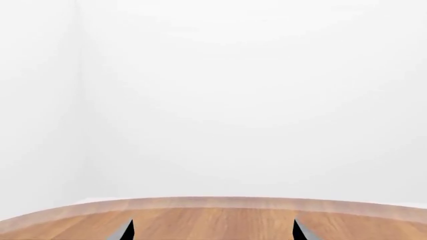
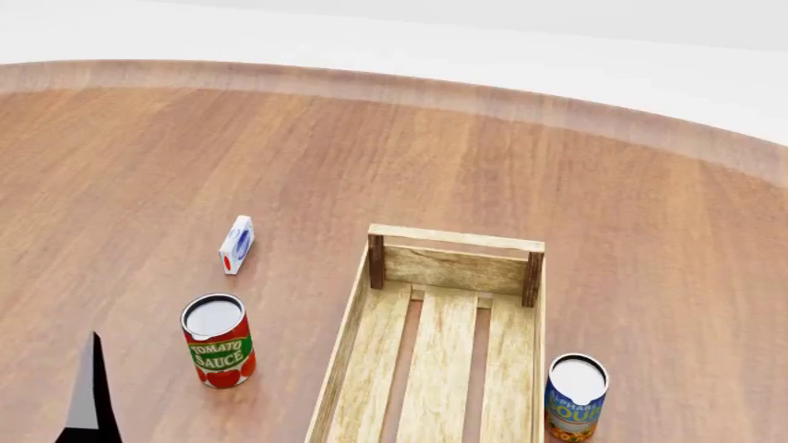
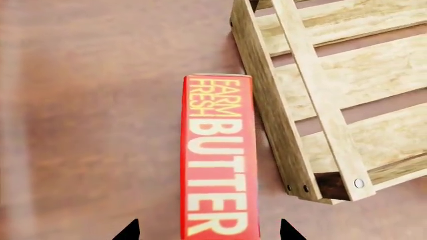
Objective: Pick up the butter and put it in the tray.
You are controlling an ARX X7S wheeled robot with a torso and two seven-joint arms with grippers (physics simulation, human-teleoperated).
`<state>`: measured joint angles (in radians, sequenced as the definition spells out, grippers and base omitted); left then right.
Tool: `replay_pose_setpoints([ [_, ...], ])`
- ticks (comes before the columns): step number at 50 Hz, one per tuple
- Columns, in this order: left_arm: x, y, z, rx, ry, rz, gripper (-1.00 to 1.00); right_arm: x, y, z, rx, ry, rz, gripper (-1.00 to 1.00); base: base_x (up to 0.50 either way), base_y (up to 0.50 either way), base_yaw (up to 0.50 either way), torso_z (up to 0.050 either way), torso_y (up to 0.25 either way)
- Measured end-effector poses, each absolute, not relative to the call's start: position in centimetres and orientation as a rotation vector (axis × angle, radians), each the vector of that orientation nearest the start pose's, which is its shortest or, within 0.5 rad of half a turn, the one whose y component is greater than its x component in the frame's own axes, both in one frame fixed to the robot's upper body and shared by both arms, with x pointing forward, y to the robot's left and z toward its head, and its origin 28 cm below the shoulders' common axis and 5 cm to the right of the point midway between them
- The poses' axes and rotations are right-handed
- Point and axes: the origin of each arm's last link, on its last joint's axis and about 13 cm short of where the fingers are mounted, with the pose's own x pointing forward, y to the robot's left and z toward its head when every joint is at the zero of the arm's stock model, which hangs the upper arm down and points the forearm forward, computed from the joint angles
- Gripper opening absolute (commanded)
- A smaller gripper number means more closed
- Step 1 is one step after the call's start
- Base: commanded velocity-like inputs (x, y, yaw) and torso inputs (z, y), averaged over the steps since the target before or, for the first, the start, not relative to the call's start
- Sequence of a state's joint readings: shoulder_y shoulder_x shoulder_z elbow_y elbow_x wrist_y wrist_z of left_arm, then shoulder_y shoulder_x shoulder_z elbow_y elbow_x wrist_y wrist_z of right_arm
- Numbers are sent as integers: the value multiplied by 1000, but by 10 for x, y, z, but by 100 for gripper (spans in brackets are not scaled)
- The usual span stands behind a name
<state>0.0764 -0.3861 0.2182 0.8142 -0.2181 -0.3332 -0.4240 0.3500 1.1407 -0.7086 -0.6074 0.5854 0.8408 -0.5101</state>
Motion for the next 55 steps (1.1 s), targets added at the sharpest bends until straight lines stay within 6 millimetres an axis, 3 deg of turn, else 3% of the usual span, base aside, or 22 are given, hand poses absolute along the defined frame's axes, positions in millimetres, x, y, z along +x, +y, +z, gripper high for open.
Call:
replay_pose_setpoints([
  [33,163,212,136,49,-325,17,100,194,-201,97,-631,824,1062,100,0,0,0,0,0],
  [55,164,212,135,51,-322,17,100,188,-204,71,-614,854,1054,100,0,0,0,0,0],
])
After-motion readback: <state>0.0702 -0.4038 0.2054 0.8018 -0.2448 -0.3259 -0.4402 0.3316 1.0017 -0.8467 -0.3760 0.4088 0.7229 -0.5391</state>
